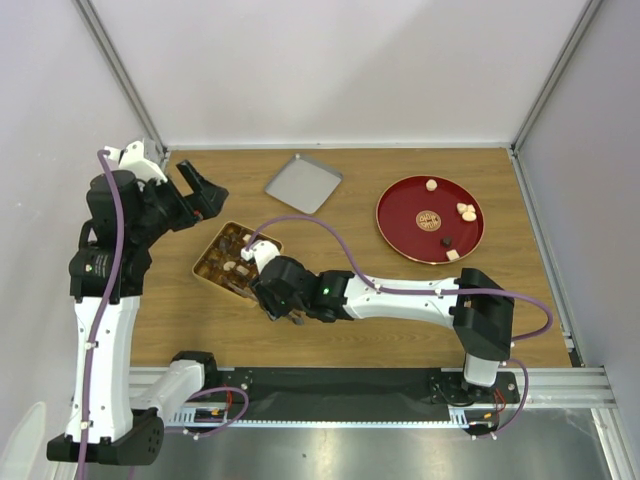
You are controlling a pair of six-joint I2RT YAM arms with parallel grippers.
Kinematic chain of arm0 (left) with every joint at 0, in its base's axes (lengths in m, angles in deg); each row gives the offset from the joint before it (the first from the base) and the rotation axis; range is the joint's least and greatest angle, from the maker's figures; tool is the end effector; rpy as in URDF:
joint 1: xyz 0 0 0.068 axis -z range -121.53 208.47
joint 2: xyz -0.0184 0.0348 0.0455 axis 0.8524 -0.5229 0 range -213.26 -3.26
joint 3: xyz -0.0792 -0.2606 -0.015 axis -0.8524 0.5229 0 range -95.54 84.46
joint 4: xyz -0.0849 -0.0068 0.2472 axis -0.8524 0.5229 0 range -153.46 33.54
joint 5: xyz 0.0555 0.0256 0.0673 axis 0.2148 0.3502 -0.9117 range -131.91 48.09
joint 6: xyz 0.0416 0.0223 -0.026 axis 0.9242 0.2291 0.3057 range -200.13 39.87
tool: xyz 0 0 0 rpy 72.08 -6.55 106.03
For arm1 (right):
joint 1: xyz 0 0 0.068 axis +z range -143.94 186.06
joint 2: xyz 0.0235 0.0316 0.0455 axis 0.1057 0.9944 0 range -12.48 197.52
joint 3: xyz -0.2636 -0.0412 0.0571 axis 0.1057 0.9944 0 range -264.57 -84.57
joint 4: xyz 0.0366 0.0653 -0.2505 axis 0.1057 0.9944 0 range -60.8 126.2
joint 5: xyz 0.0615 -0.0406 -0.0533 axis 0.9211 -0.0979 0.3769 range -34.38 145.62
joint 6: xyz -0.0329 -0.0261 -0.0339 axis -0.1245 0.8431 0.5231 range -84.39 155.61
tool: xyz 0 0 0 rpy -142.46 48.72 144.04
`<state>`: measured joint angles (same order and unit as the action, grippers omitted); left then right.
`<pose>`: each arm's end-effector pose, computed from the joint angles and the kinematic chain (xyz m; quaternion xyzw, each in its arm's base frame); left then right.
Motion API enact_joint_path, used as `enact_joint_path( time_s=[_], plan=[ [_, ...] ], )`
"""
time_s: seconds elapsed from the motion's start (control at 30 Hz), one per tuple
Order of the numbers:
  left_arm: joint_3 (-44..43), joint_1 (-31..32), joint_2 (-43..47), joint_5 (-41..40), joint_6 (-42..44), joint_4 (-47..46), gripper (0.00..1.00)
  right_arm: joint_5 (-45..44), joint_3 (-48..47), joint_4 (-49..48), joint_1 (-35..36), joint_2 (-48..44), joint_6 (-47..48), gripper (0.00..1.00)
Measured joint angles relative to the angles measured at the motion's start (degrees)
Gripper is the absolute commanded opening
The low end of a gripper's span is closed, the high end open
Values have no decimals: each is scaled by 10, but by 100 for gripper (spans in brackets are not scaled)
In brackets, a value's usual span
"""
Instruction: Pack the chocolate
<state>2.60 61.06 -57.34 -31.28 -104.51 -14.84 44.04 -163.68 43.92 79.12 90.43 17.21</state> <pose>0.1554 -0.0136 0.4558 -0.1034 0.8150 -0.2059 0.5318 0.1272 0.3927 0.2590 -0.3725 0.8163 0.2459 0.3666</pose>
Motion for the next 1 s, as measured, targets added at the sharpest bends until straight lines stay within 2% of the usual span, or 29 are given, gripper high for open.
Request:
enact_joint_path(
  time_s=[0.27,0.5,0.6,0.77,1.0],
  plan=[
    [0,0,2,0,0,0,100,-5,0,8,-2,-17,0,42],
    [28,0,13,21,0,-21,100,-39,19,52,-48,-137,-14,42],
    [61,-1,25,38,0,-35,100,-63,47,85,-105,-212,-23,42],
    [78,-1,22,62,0,-42,100,-109,112,158,-256,-306,-55,42],
    [82,-1,17,79,0,-51,100,-139,193,276,-407,-352,-70,43]
  ],
)
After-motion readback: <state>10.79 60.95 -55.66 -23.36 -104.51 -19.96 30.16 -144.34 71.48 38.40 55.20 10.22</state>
